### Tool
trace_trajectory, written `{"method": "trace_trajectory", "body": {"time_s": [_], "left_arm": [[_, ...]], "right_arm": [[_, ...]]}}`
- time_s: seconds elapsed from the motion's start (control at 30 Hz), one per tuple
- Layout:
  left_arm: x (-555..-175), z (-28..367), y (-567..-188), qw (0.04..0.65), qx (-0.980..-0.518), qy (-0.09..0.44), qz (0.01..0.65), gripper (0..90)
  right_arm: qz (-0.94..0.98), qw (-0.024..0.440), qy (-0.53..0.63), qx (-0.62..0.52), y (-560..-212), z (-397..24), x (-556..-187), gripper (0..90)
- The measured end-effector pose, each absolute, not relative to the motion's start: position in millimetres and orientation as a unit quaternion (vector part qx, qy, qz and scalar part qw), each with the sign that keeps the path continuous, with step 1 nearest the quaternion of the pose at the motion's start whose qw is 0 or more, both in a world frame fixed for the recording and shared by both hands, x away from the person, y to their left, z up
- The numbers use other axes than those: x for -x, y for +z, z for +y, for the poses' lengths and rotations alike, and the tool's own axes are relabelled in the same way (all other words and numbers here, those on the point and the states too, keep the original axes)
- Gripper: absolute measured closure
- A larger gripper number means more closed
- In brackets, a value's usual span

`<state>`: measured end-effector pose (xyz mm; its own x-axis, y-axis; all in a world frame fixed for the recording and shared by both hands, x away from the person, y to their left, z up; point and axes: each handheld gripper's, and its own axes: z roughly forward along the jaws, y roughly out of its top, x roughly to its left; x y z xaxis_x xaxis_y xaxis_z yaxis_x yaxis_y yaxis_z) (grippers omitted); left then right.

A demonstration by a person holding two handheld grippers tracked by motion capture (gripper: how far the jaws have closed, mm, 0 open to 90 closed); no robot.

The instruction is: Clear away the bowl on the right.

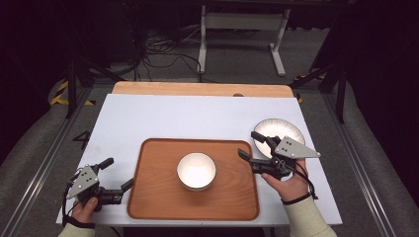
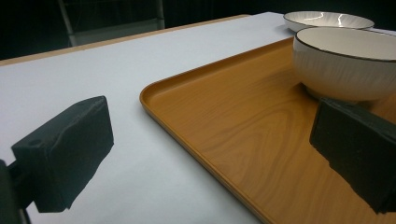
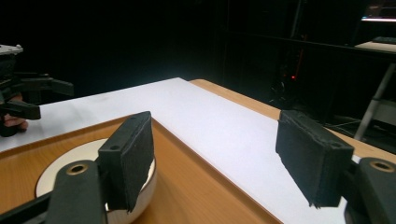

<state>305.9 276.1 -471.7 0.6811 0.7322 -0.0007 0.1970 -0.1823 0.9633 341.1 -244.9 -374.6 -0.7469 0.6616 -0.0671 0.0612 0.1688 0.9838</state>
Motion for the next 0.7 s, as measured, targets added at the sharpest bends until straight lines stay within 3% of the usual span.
{"method": "trace_trajectory", "body": {"time_s": [0.7], "left_arm": [[-306.2, 275.3, -471.8, 0.554, -0.73, 0.242, 0.318, 0.2]], "right_arm": [[0.696, 0.272, 0.603, -0.28, -391.1, -289.4, -335.9, 23.1]]}}
